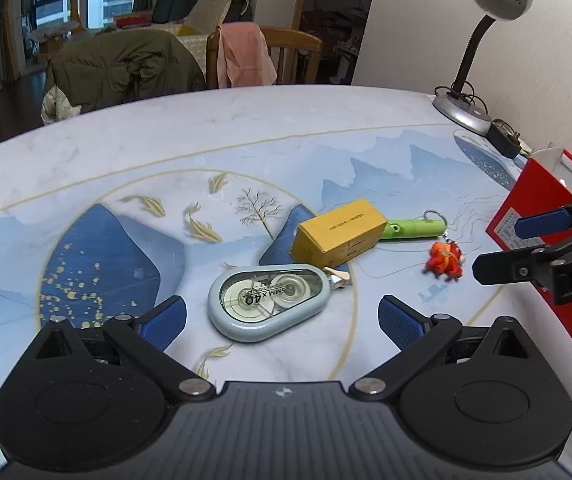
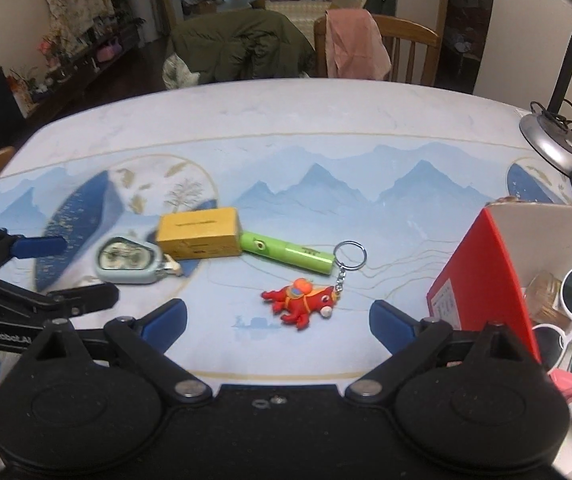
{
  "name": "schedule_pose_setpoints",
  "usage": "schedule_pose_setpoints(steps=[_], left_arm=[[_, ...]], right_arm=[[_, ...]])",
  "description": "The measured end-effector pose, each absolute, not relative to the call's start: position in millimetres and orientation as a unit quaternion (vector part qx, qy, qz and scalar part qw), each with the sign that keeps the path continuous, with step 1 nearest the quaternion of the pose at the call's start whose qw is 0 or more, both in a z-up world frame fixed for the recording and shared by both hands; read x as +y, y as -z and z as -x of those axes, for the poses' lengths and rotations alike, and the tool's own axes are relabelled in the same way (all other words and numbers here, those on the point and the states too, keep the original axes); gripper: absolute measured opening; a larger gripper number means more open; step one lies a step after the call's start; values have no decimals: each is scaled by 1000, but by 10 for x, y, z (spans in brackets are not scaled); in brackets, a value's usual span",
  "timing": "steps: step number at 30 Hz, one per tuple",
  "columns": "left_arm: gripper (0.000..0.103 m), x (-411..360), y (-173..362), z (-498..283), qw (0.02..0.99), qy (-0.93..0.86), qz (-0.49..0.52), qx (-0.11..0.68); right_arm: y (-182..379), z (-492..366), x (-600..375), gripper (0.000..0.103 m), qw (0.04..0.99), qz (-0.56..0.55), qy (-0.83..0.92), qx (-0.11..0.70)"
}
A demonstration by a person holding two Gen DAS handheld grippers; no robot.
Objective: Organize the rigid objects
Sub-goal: 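Withdraw both tools from the shoebox toward the remaining table items, then grasp the correction-tape dispenser with the left gripper while the right gripper grasps the red horse keychain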
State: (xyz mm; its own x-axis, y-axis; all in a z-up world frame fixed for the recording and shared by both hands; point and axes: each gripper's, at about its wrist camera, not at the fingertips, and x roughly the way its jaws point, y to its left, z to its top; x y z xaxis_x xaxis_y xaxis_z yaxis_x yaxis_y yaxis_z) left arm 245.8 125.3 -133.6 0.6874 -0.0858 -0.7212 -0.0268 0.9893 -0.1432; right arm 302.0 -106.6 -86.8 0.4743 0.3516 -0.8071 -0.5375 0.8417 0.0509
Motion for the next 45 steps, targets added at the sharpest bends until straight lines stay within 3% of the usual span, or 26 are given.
schedule_pose_setpoints(steps=[16,26,29,32,34,45], left_arm=[[103,1312,1600,-2730,915,-2,56,399],[101,1179,1640,-2707,918,-26,23,394],[97,1164,1631,-2690,919,-29,24,391],[82,1138,1611,-2672,922,-26,19,387],[82,1127,1604,-2677,921,-30,18,389],[81,1117,1557,-2585,915,-38,45,398]], right_arm=[[1275,-3348,-939,91,841,112,-235,475],[1338,-3378,-865,79,844,123,-222,473],[1335,-3379,-853,72,847,125,-220,468],[1327,-3375,-852,65,848,127,-220,465],[1318,-3369,-846,61,848,129,-222,464],[1183,-3239,-992,60,849,112,-222,466]])
